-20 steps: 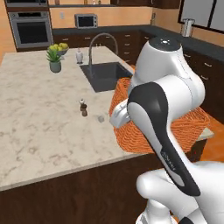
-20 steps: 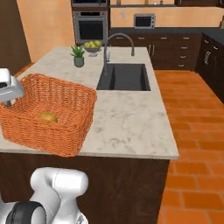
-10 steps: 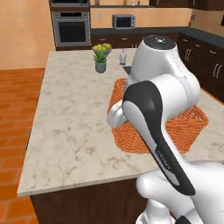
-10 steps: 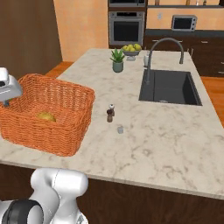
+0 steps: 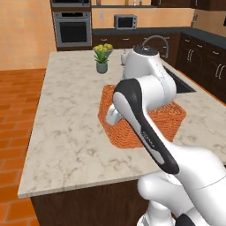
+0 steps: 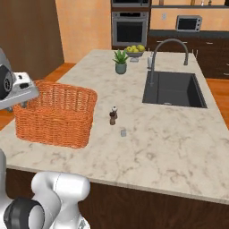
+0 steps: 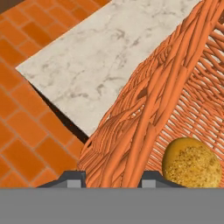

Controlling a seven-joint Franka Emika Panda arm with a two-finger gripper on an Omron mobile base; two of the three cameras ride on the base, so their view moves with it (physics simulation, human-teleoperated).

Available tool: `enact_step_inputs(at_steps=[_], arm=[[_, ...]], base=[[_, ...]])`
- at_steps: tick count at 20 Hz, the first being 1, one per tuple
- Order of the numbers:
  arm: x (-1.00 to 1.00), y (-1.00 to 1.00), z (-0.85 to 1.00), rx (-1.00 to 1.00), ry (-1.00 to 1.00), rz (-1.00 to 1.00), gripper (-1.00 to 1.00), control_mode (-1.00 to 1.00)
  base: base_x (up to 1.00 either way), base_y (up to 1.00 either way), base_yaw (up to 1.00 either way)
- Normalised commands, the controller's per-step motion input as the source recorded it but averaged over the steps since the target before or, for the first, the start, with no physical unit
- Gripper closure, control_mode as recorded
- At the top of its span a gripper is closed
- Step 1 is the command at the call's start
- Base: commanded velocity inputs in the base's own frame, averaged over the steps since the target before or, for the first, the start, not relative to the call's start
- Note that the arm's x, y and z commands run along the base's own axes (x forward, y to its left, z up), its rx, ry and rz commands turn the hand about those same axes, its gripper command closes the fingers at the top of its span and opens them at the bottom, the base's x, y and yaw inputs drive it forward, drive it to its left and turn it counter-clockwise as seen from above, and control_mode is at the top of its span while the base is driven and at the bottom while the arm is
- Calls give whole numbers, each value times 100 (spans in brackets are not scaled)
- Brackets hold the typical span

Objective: Open the cabinet, pick up the bread from the cabinet and place it in the basket. Then move the basket to the dining counter.

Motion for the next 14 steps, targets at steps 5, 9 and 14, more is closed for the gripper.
enact_step_inputs(at_steps=[5, 9, 14], arm=[[100, 19, -76, 0, 1, 17, 100, -100], [100, 22, -83, 0, 1, 9, 100, -100], [82, 21, -87, 0, 7, 3, 100, -100]], base=[[0, 0, 0], [0, 0, 0], [0, 0, 0]])
